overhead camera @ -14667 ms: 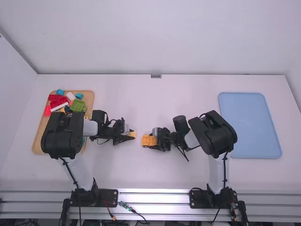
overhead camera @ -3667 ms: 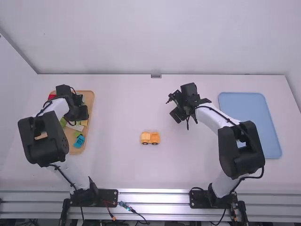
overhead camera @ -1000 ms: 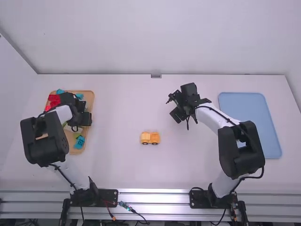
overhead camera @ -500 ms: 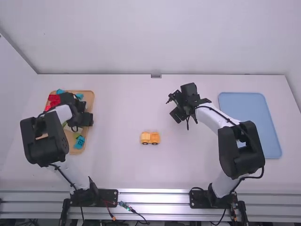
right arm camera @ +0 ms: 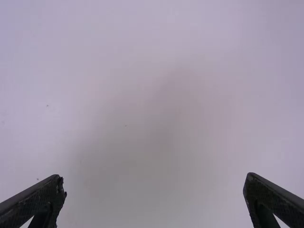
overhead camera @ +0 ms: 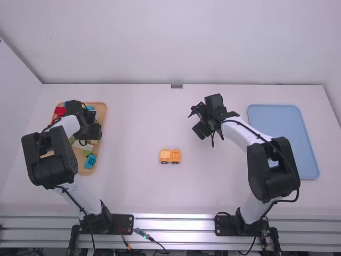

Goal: Assemble lego blocks to make yellow taxi

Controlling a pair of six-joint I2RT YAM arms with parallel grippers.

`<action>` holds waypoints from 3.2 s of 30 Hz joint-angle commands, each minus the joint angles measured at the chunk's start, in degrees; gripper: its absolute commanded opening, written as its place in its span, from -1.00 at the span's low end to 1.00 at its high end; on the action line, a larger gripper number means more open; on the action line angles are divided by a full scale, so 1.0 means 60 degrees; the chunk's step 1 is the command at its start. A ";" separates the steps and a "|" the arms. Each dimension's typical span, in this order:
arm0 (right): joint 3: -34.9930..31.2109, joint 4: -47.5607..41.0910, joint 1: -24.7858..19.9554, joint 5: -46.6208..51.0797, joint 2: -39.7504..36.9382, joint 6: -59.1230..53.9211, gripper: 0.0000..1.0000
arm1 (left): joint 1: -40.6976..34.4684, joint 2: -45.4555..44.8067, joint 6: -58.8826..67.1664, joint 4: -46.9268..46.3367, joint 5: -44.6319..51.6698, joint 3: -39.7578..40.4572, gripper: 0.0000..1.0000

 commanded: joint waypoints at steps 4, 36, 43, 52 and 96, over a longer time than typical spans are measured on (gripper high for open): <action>0.0280 -0.0022 -0.0018 -0.0044 -0.0207 0.0036 0.99 | 0.0044 -0.0028 0.0025 -0.0084 0.0100 0.0157 -0.04; 0.0280 -0.0047 -0.0018 -0.0040 -0.0207 0.0040 0.99 | 0.0040 -0.0028 0.0015 0.0182 -0.0367 -0.0262 -0.13; 0.0280 -0.0051 -0.0011 -0.0040 -0.0207 0.0036 0.99 | 0.0040 -0.0028 0.0022 0.0182 -0.0367 -0.0262 -0.18; 0.0280 -0.0047 0.0000 -0.0040 -0.0207 0.0033 0.99 | 0.0036 -0.0028 0.0025 0.0860 -0.0374 -0.0739 -0.12; 0.0284 0.0066 -0.0124 -0.0033 -0.0211 0.0040 0.99 | -0.0433 -0.0662 -0.0601 0.0339 0.0081 0.0040 -0.88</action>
